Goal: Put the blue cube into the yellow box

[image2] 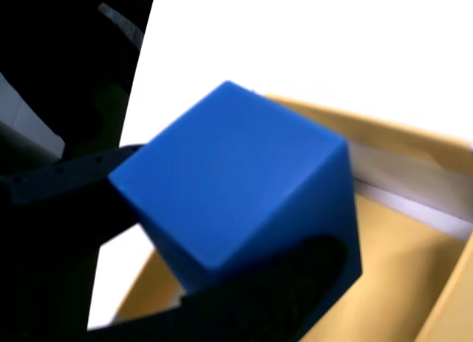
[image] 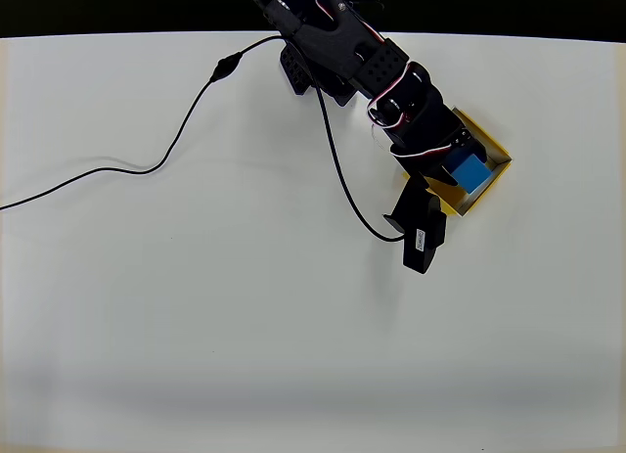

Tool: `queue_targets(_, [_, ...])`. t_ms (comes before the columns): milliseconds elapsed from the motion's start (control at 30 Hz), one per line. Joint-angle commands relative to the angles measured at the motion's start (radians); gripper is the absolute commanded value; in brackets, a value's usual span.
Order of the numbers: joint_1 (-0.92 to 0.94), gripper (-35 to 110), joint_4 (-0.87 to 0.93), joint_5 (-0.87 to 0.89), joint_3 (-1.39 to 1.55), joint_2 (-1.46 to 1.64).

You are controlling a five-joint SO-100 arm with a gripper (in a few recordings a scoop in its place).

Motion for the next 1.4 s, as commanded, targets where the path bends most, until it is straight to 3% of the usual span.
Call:
queue_targets(0, [-0.018,31,-0.025,0.011,-0.025,0.005])
queue_targets(367, [0.009,33,-0.127,-0.072,-0.054,0.020])
queue_targets(567, [0.091,20,-0.118,-0.163,-0.273,0.051])
queue_targets(800, [0.368,3,-0.179,-0.273,-0.238,0.127])
queue_targets(967, [0.607,0,-0.305,-0.293,-0.114,0.137])
queue_targets(1200, [0.862,0,-0.204,-0.365,-0.011,0.176])
queue_targets(1367, [0.969,0,-0.195,-0.430,0.249,0.357])
